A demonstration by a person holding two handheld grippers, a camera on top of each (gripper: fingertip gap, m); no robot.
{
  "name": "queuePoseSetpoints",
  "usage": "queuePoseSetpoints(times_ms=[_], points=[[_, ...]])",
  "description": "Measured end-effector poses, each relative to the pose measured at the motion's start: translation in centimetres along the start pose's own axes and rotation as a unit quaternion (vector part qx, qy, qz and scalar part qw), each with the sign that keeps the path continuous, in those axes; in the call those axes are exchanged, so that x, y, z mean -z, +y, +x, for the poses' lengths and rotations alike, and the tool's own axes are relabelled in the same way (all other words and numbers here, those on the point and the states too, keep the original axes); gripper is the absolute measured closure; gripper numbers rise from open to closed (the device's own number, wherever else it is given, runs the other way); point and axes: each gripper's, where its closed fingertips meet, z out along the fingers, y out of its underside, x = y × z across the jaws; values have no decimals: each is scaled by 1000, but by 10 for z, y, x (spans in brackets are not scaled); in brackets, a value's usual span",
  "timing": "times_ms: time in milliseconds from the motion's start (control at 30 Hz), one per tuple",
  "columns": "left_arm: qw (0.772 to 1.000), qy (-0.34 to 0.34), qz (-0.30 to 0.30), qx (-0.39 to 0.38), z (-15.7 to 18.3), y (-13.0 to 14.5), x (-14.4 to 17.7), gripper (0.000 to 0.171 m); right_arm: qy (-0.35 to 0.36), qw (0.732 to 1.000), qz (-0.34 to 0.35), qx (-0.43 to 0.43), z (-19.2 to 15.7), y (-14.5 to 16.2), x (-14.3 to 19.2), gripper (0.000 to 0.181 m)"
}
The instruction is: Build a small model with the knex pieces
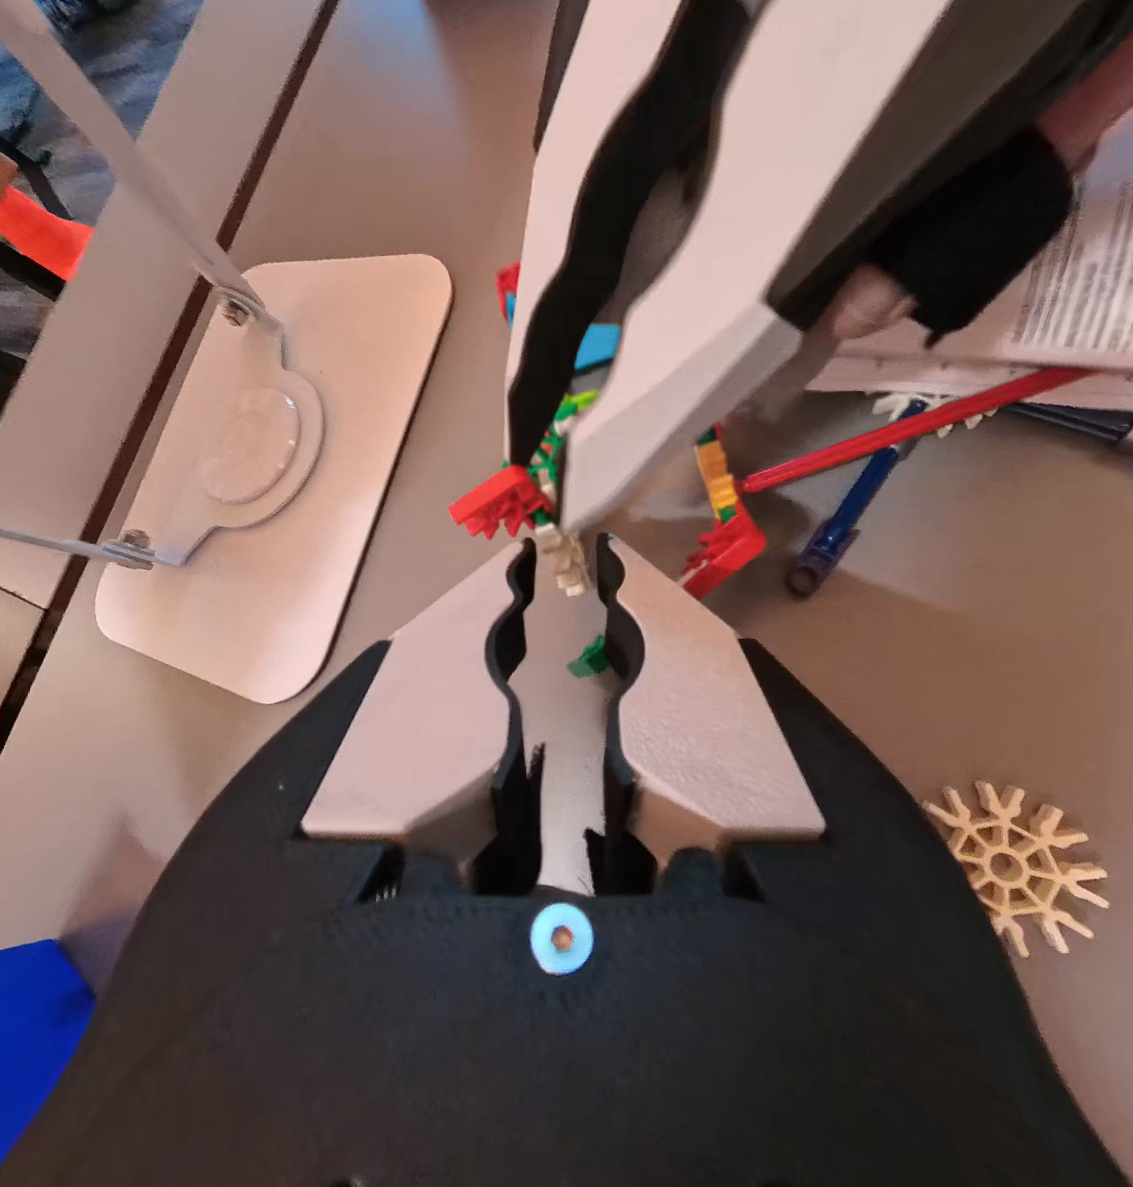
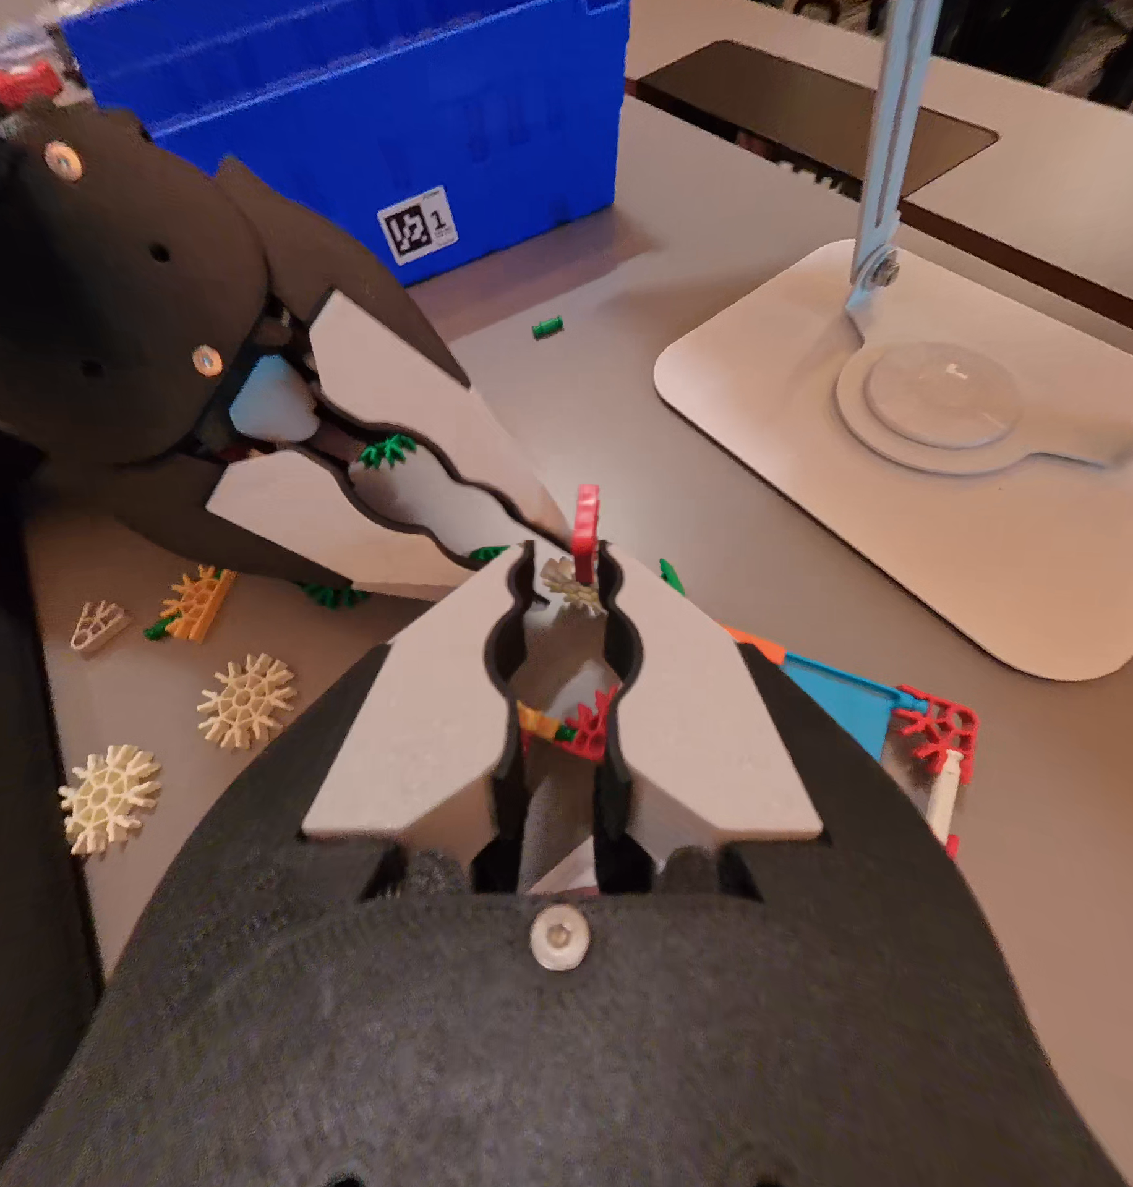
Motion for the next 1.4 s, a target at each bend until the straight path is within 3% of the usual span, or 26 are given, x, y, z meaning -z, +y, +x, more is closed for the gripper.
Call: queuePoseSetpoints(times_ms=[33,400,600,900,1067,1400], points=[[1000,-3,8,-2,-1,-3,2,155,-6,1000,-1,6,-1,1,-1,157],[999,-35,1,-31,-5,-1,-4,154,-9,1000,7,17,1,6,-6,172],[998,-46,4,-34,-11,1,-1,153,-3,1000,17,14,11,-1,1,168],[998,-57,18,-38,-14,-8,-2,151,-4,999,-26,48,25,15,-3,164],[997,-63,15,-45,-15,-9,-6,151,-2,996,-34,78,20,17,-11,175],[997,-78,13,-25,-24,-7,-7,152,12,996,-32,82,23,15,-18,179]])
